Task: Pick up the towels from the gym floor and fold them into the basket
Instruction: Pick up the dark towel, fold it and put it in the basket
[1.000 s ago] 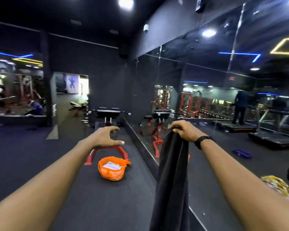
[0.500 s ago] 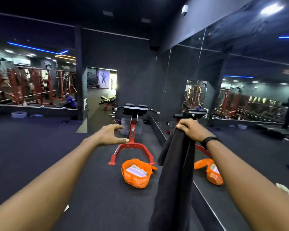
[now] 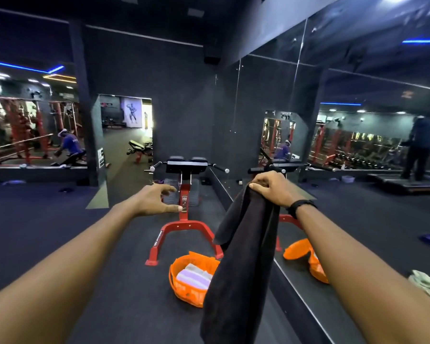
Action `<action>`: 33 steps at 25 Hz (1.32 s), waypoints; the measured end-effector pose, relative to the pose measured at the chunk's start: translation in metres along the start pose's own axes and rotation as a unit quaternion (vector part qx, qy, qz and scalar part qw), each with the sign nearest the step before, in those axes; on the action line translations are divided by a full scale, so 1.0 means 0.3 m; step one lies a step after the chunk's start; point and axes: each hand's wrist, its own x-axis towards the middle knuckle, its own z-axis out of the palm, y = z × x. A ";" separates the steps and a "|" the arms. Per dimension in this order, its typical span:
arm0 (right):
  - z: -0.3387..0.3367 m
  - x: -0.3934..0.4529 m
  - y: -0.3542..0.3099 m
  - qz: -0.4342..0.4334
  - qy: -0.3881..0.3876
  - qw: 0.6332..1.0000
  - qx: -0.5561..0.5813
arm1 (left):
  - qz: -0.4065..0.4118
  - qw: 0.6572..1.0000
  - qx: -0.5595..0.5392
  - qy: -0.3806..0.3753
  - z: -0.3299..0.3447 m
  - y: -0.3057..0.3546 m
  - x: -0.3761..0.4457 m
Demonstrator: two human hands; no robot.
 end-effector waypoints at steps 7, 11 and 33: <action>0.205 0.531 0.237 -0.023 0.002 1.000 0.014 | -0.009 1.000 0.021 0.019 0.041 -0.110 0.508; 0.291 0.830 0.330 -0.048 -0.022 0.999 0.008 | -0.030 0.998 0.003 0.053 0.026 -0.130 0.794; 0.677 1.828 0.910 0.046 0.070 0.996 0.026 | 0.109 0.950 -0.286 0.053 0.241 -0.478 2.270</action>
